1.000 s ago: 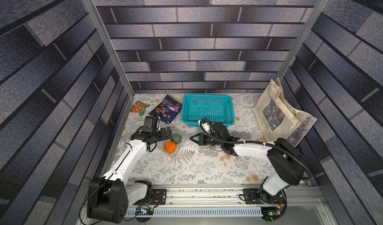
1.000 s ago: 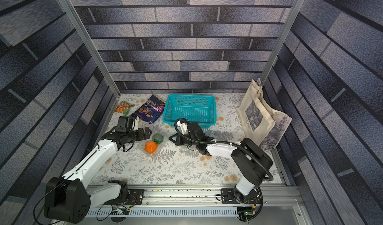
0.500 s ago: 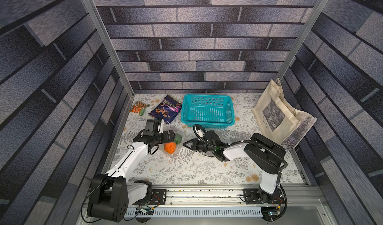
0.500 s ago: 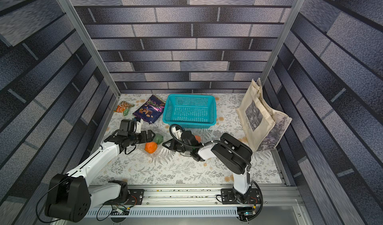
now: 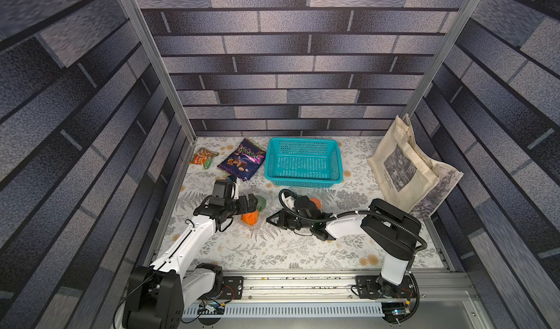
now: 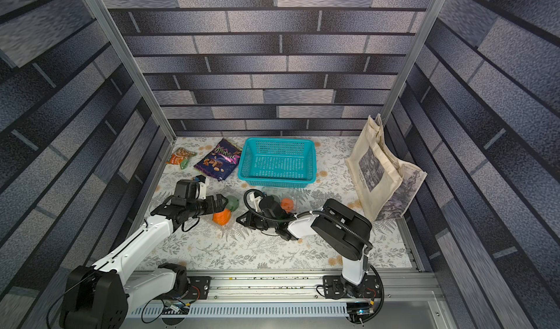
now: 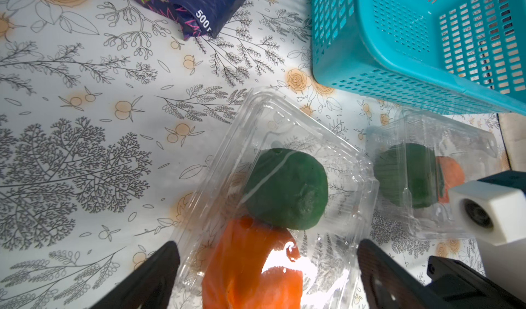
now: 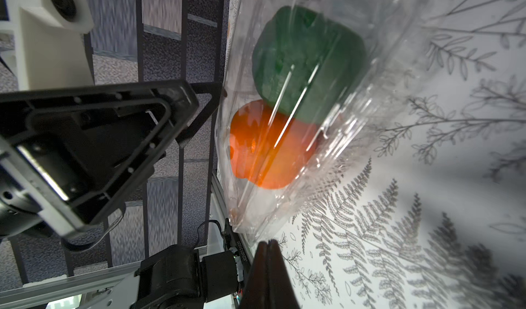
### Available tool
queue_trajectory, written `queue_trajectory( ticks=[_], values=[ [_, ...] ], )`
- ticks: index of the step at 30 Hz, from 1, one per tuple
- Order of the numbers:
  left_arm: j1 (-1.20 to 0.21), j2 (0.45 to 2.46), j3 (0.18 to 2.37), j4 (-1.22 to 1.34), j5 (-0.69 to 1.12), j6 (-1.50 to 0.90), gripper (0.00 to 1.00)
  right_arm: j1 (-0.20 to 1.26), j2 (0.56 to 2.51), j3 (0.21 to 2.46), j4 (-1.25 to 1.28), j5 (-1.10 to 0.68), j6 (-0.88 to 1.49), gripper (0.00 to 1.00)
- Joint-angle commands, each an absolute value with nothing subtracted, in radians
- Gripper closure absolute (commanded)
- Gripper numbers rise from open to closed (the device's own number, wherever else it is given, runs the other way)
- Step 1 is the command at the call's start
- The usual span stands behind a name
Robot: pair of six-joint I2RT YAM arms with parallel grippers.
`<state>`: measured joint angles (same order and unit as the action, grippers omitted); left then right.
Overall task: Take oranges out of containers
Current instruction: Open the packing box at the center of the board.
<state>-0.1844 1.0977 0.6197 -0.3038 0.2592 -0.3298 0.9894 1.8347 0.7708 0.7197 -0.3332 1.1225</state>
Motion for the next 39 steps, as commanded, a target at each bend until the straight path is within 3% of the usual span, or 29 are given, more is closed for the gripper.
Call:
queue_trajectory(
  ticks=[1, 39],
  values=[
    [-0.194, 1.083, 0.601, -0.307, 0.275, -0.357, 0.0, 0.996, 1.855, 0.779, 0.707, -0.291, 1.125, 1.0],
    [-0.259, 1.161, 0.603, -0.295, 0.28, -0.375, 0.0, 0.979, 1.934, 0.856, 0.721, -0.248, 1.096, 1.0]
  ],
)
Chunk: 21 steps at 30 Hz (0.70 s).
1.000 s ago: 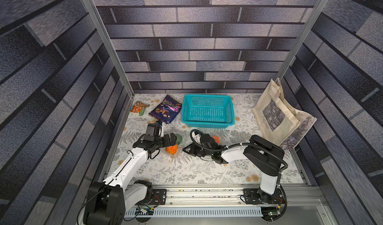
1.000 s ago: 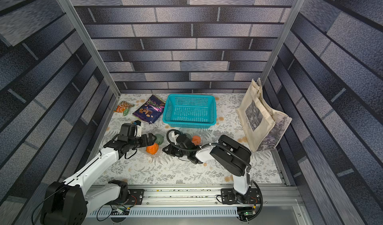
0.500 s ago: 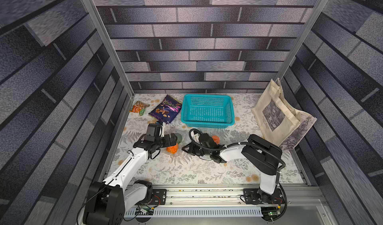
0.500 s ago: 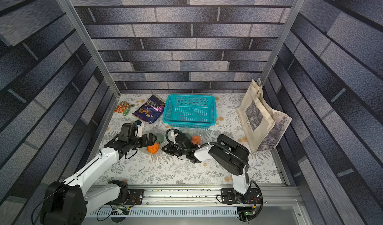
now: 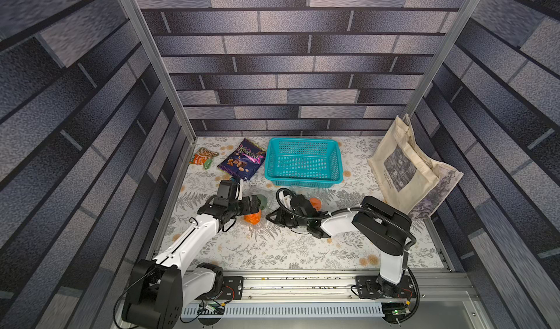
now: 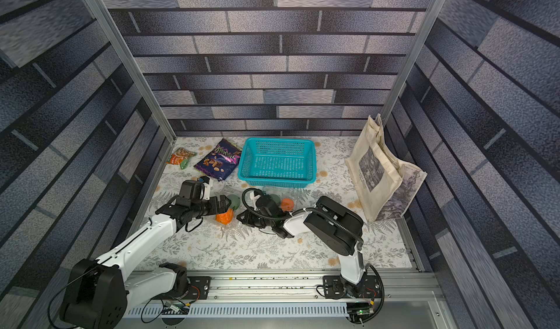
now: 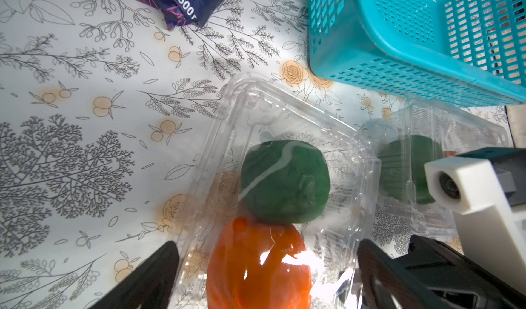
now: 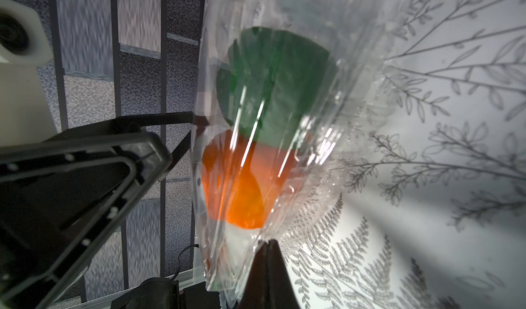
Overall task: Take oranges out of containers
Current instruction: Open the packing box at the center of the board.
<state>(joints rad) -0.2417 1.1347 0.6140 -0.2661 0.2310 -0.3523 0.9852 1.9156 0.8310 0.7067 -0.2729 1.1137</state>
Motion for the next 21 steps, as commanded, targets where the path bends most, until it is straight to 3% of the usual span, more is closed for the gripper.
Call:
queue_trajectory(
  ticks=[1, 21],
  values=[
    [-0.261, 1.168, 0.603, -0.295, 0.281, -0.376, 0.0, 0.976, 1.935, 0.858, 0.729, -0.251, 1.094, 1.0],
    [-0.308, 1.251, 0.616, -0.308, 0.263, -0.385, 0.0, 0.959, 1.939, 0.855, 0.829, -0.248, 1.097, 1.0]
  ],
)
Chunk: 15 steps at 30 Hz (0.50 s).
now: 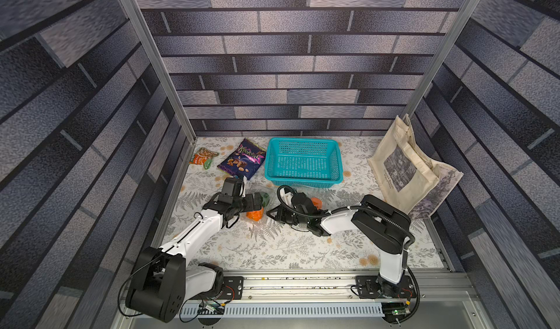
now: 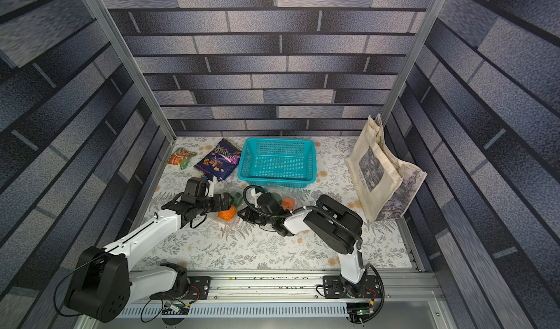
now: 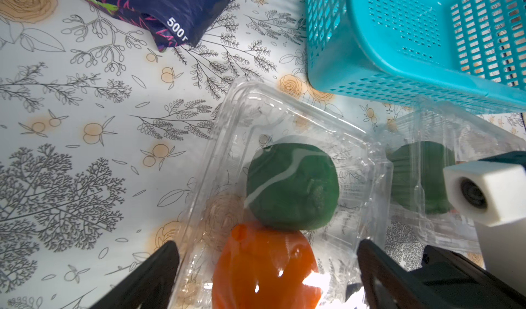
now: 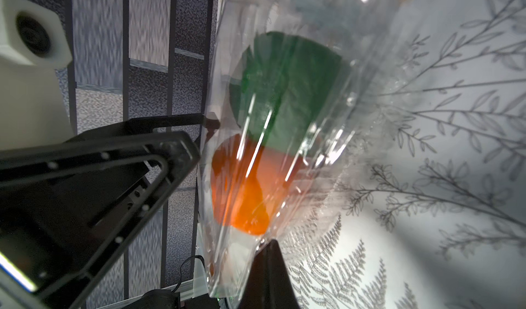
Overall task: Take oranges out of containers
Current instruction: Open the packing box at the center of the board.
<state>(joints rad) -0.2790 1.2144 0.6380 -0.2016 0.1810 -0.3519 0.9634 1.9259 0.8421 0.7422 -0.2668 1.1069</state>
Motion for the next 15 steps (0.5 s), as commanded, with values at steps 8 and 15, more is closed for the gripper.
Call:
queue_trajectory(
  ticks=[8, 15],
  values=[
    [-0.325, 1.267, 0.615, -0.296, 0.267, -0.392, 0.0, 0.954, 1.973, 0.848, 0.91, -0.245, 1.125, 1.0],
    [-0.335, 1.285, 0.621, -0.292, 0.269, -0.391, 0.0, 0.954, 1.991, 0.844, 0.965, -0.247, 1.131, 1.0]
  ],
)
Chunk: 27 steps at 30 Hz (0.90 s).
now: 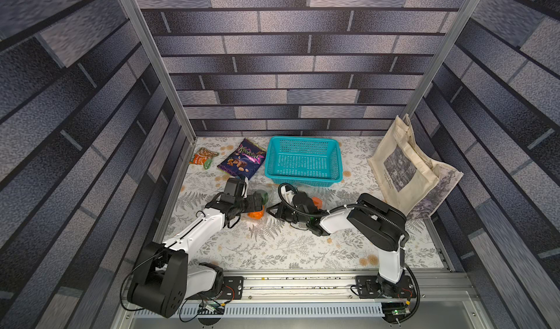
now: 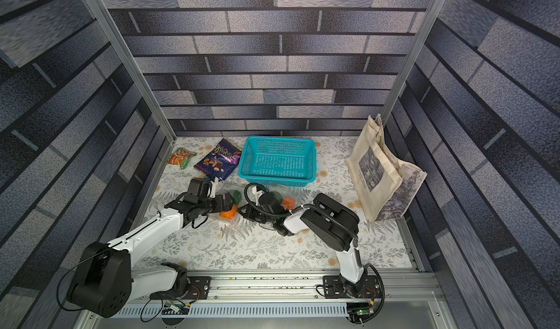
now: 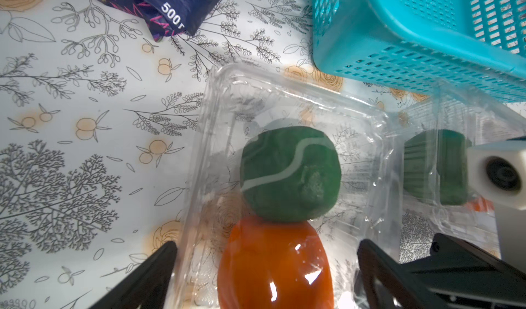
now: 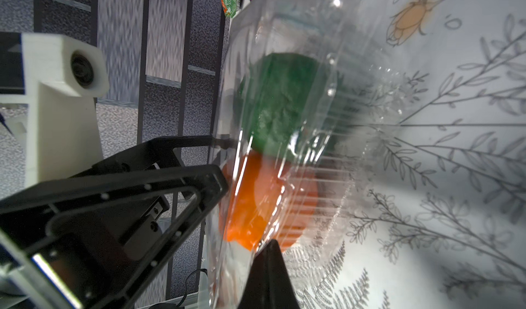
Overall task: Take oranges out of containers
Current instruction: Open the packing box at the center of the board.
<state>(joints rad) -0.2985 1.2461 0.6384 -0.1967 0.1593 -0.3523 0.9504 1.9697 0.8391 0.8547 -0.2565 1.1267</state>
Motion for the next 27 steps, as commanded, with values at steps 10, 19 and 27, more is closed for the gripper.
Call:
queue_trajectory(
  ticks=[10, 19, 27],
  values=[
    [-0.342, 1.308, 0.627, -0.291, 0.271, -0.388, 0.0, 0.953, 1.998, 0.786, 1.161, -0.252, 1.123, 1.0],
    [-0.347, 1.322, 0.645, -0.298, 0.272, -0.383, 0.0, 0.953, 2.086, 0.796, 1.247, -0.261, 1.175, 1.0],
    [-0.348, 1.287, 0.672, -0.351, 0.246, -0.368, 0.0, 0.953, 2.068, 0.781, 1.198, -0.248, 1.181, 0.97]
  ],
)
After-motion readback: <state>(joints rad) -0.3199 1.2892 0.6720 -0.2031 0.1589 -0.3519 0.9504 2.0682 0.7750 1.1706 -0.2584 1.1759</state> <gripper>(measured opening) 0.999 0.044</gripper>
